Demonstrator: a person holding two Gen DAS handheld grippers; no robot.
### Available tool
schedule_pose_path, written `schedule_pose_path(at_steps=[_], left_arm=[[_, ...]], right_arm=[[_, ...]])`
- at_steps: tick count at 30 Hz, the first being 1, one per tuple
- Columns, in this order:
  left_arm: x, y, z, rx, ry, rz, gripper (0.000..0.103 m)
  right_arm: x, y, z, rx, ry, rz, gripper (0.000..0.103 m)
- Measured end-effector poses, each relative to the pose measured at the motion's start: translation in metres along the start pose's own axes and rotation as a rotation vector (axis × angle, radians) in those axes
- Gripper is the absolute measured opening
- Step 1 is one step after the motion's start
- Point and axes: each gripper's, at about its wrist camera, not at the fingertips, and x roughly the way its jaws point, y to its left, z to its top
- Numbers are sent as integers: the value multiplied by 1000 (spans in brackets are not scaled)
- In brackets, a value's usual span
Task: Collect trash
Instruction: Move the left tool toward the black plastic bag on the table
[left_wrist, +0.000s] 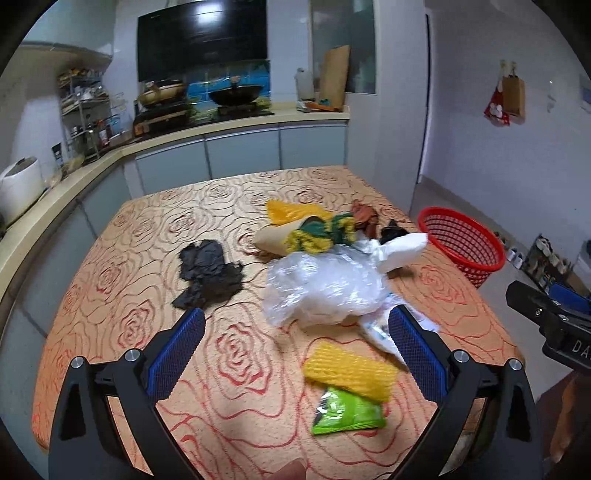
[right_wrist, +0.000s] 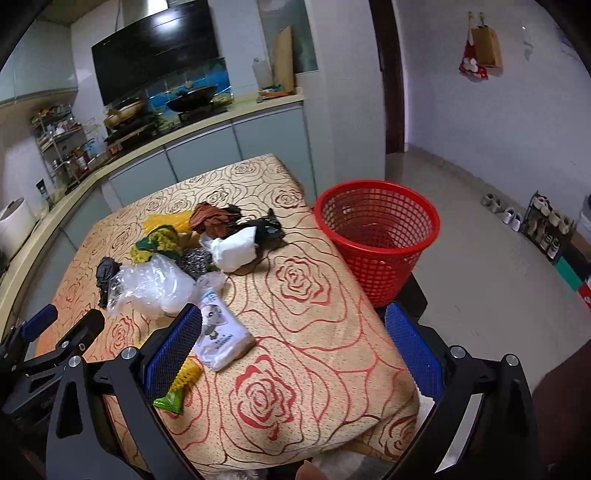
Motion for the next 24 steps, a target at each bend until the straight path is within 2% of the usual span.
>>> schedule_pose_path(at_steps=[13, 24], left_arm=[[1, -33, 11, 60, -13, -79, 96], [1, -46, 14, 78, -18, -102, 96]], right_arm=[[-6, -27, 4, 52, -17, -41, 97], [-10, -35, 7, 66, -26, -53, 97]])
